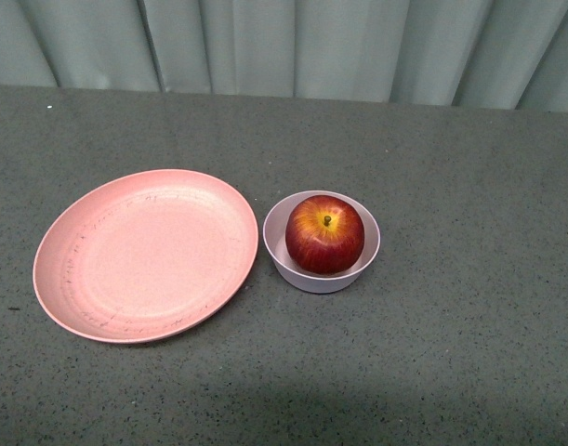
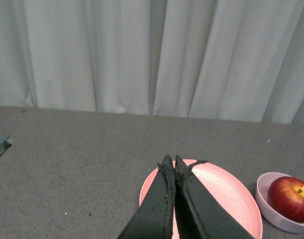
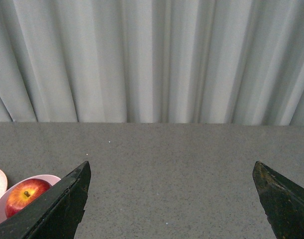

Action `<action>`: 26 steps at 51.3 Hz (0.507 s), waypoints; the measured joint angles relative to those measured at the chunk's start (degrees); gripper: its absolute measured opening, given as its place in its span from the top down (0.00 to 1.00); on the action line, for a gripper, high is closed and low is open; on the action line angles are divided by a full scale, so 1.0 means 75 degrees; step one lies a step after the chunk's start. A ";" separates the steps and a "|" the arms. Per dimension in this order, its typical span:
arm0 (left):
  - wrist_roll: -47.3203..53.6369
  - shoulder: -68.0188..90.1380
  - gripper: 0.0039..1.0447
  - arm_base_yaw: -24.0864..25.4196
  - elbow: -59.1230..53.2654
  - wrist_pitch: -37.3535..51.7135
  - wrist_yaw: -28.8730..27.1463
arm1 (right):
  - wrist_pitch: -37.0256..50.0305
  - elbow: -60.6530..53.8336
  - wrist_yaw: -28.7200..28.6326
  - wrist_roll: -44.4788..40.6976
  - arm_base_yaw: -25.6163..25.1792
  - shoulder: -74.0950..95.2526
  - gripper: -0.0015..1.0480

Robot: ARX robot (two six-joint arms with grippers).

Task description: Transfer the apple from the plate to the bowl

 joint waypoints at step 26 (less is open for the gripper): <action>-0.0003 -0.0044 0.63 0.0000 0.0000 -0.0032 0.0000 | 0.0000 0.0000 0.0000 0.0000 0.0000 -0.0003 0.09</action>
